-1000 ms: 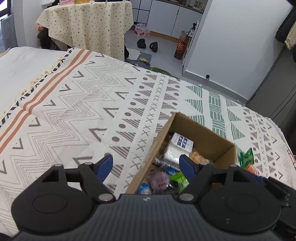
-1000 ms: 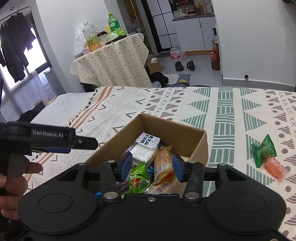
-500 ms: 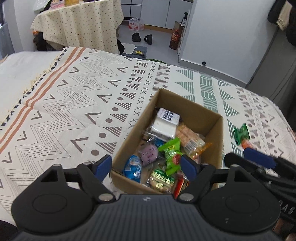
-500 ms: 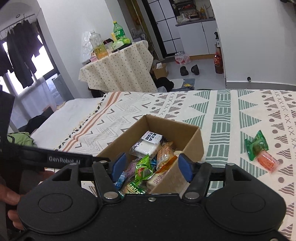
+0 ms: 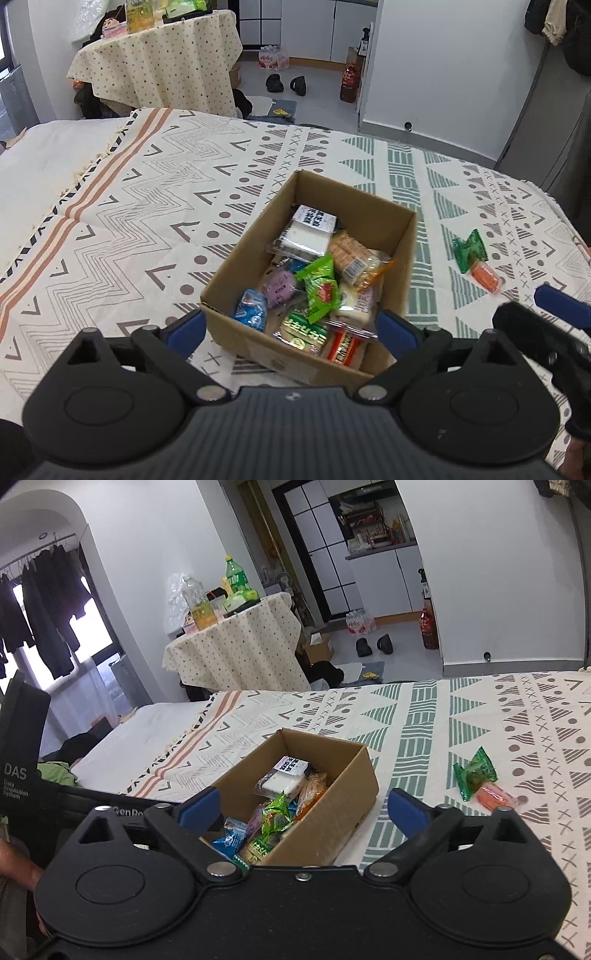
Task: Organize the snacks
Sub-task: 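Lift both open tools back from the box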
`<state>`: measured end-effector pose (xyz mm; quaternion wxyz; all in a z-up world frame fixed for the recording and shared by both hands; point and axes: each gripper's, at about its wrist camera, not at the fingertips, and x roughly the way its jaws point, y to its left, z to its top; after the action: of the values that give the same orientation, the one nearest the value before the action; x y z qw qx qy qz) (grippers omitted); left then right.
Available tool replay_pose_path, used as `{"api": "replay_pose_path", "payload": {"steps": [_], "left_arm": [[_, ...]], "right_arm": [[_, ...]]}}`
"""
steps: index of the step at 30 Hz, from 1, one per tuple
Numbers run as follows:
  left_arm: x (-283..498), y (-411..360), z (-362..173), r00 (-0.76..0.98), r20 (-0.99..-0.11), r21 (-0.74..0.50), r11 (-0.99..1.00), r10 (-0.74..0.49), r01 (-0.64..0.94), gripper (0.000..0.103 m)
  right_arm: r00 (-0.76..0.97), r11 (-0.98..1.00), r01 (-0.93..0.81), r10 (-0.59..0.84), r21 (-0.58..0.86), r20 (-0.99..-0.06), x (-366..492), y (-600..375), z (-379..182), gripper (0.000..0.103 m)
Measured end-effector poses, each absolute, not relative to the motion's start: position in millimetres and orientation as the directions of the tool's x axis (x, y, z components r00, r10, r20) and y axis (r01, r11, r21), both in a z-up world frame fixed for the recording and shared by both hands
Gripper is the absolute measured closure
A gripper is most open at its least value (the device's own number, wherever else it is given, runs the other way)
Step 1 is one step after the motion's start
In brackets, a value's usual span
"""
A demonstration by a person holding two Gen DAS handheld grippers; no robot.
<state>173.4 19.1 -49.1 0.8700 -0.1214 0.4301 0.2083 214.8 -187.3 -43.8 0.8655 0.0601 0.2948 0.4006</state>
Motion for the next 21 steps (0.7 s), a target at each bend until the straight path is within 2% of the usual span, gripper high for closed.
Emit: {"api": "replay_pose_path", "payload": {"steps": [2, 21], "left_arm": [[170.0, 13.5, -46.4, 0.551, -0.793, -0.033, 0.885, 0.259, -0.464, 0.0], [149.6, -31.2, -26.6, 0.619, -0.752, -0.087, 0.898, 0.225, -0.432, 0.0]], "right_arm": [[0.513, 0.68, -0.654, 0.721, 0.333, -0.466, 211.8, -192.1, -43.3, 0.0], [0.61, 0.784, -0.55, 0.612, 0.288, -0.503, 187.6, -261.2, -50.8, 0.0]]}}
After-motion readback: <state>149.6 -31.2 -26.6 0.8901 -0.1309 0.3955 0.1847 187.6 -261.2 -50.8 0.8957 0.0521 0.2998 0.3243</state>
